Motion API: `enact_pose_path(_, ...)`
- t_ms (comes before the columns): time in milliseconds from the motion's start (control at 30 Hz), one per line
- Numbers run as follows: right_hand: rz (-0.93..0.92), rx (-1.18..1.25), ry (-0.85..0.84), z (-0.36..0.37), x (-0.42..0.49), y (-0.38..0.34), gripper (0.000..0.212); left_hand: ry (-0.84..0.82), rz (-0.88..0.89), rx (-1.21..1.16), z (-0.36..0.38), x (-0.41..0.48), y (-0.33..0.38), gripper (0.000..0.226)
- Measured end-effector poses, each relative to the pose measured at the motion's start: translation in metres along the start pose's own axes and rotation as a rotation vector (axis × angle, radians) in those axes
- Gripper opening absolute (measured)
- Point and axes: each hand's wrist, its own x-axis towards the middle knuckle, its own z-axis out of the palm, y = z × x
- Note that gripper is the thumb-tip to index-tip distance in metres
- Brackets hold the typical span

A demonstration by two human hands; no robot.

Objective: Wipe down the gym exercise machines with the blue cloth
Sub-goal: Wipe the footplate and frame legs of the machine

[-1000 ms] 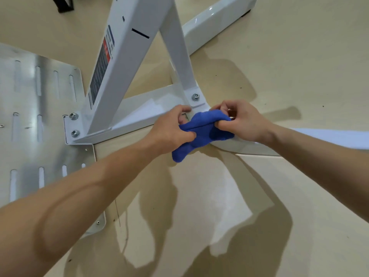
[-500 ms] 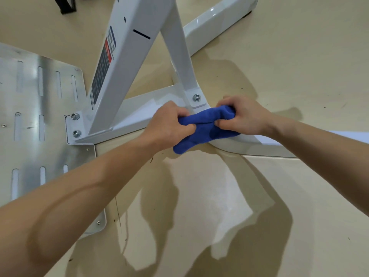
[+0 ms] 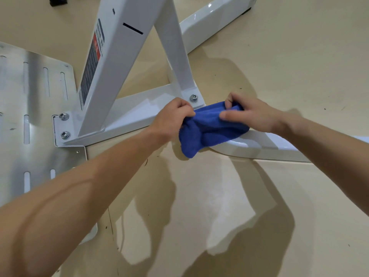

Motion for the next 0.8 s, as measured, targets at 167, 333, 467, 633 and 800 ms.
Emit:
enact_pose_path(167, 0.016, -0.273, 0.201, 0.016, 0.032, -0.001, 0.02, 0.262, -0.007, 0.106, 0.005, 0.011, -0.017, 0.027)
enact_pose_path(333, 0.025, -0.392, 0.232, 0.044, 0.033, 0.01, 0.029, 0.393, -0.115, -0.017, 0.035, 0.014, -0.036, 0.048)
enact_pose_path(467, 0.069, -0.443, 0.134, 0.062, 0.02, 0.013, 0.032, 0.262, -0.14, -0.175, 0.065, 0.012, -0.035, 0.031)
enact_pose_path(633, 0.058, -0.69, 0.12, 0.047, -0.009, 0.021, 0.026, 0.248, -0.231, 0.079, 0.115, -0.018, -0.044, 0.045)
enact_pose_path(800, 0.032, -0.674, 0.01, 0.042, -0.013, 0.022, 0.033, 0.283, -0.321, -0.16, 0.132, -0.01, -0.039, 0.058)
